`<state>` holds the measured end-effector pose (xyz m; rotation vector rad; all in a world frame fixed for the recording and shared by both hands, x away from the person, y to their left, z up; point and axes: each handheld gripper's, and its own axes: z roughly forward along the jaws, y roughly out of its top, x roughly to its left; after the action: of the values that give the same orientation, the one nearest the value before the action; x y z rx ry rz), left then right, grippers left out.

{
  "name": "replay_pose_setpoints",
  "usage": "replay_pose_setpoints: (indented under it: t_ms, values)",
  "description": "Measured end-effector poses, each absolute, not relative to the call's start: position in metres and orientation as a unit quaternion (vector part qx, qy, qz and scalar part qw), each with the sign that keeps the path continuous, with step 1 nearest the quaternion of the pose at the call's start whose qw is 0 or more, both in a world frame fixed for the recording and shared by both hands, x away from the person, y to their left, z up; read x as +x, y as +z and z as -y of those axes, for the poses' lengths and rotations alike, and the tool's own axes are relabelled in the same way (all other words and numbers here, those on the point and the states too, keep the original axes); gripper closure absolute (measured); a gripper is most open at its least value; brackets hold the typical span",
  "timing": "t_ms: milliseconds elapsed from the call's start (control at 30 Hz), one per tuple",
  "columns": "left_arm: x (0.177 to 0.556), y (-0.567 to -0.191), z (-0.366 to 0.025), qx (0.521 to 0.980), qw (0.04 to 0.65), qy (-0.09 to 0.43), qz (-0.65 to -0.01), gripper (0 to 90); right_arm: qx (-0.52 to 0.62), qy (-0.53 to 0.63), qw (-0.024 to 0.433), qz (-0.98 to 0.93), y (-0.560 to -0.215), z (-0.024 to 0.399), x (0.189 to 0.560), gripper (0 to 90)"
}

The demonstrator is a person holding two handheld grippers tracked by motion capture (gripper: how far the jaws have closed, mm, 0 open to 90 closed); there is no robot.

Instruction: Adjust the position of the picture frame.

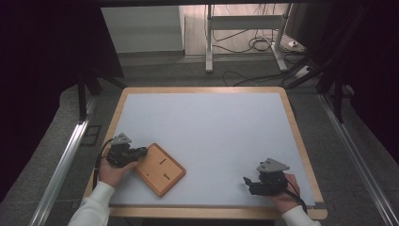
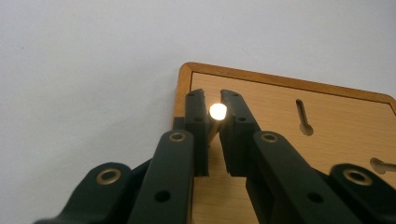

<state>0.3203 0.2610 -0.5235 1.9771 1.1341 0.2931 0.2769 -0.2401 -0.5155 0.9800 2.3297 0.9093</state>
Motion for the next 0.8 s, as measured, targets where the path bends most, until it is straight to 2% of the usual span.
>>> replay_pose_setpoints:
  t_ms: [800]
  values:
    - [0.329, -0.505, -0.241, 0.780, 0.419, 0.118, -0.450, 82.9, 0.353, 0.329, 0.225, -0.847, -0.515, 0.240, 0.276, 17.0]
